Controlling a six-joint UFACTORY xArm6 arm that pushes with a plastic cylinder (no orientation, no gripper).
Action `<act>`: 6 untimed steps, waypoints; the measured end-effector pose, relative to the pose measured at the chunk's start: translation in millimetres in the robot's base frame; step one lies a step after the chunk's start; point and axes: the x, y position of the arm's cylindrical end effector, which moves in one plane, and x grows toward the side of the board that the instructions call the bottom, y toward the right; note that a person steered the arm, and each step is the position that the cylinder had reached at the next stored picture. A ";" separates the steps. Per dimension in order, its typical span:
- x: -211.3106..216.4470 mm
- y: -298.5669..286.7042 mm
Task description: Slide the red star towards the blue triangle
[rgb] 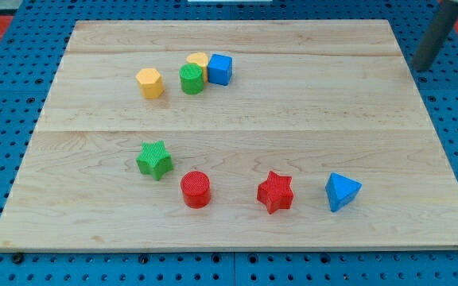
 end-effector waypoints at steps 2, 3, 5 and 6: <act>89.1 -178.7; 127.2 -259.8; 192.9 -291.2; 235.2 -293.2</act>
